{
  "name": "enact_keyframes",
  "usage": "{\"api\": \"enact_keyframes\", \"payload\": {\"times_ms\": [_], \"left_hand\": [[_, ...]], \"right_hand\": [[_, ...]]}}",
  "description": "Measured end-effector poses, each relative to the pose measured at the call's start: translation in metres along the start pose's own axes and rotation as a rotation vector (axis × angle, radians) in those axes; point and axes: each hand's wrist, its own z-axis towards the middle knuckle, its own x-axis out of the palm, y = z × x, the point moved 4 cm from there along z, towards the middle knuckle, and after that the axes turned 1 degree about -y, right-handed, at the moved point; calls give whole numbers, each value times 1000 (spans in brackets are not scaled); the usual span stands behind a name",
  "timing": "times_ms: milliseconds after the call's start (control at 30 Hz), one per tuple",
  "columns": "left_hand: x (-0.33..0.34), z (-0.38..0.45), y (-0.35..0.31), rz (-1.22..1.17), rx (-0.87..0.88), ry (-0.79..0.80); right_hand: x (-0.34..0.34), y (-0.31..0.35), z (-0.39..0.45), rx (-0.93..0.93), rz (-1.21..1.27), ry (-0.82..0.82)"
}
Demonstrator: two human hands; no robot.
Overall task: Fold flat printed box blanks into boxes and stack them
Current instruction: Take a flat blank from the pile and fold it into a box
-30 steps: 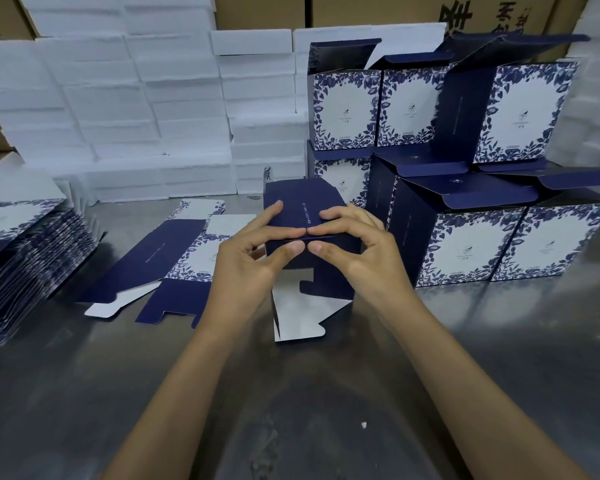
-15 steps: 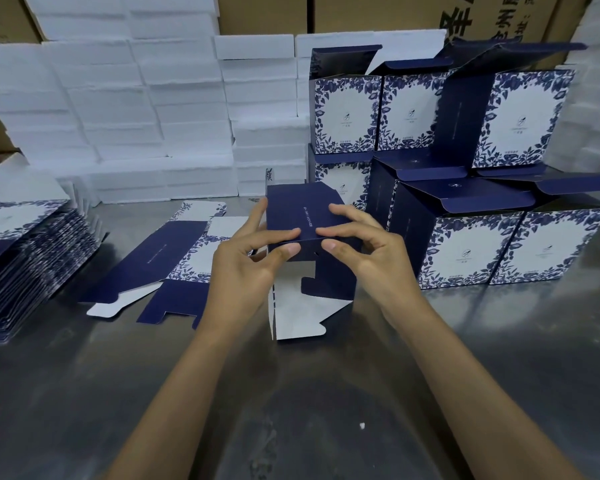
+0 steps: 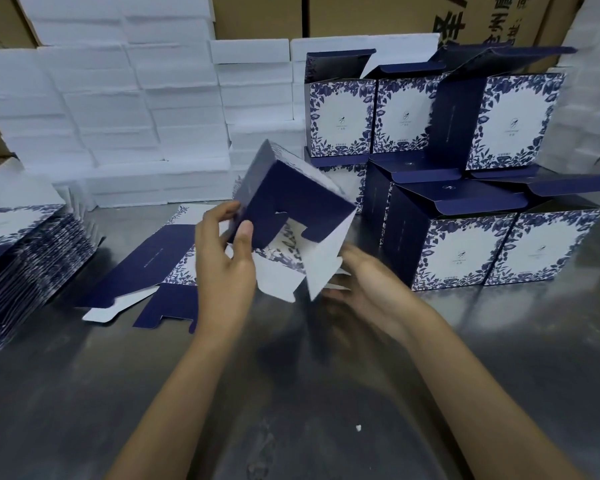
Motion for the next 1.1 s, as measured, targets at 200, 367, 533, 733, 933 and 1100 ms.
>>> {"api": "enact_keyframes", "payload": {"times_ms": [200, 367, 533, 733, 933, 1100], "left_hand": [[17, -15, 14, 133, -211, -33], [37, -35, 25, -87, -770, 237], [39, -47, 28, 157, -976, 700], [0, -10, 15, 813, -417, 319], [-11, 1, -14, 460, 178, -63], [10, -8, -11, 275, 254, 300]], "right_hand": [[4, 17, -8, -216, -26, 28], [2, 29, -16, -339, -65, 73], [-6, 36, -20, -379, -317, 50], [0, 35, -21, -370, -452, 35], [-4, 38, -22, -372, -414, -5], [-4, 39, -22, -373, -349, -3]]}}
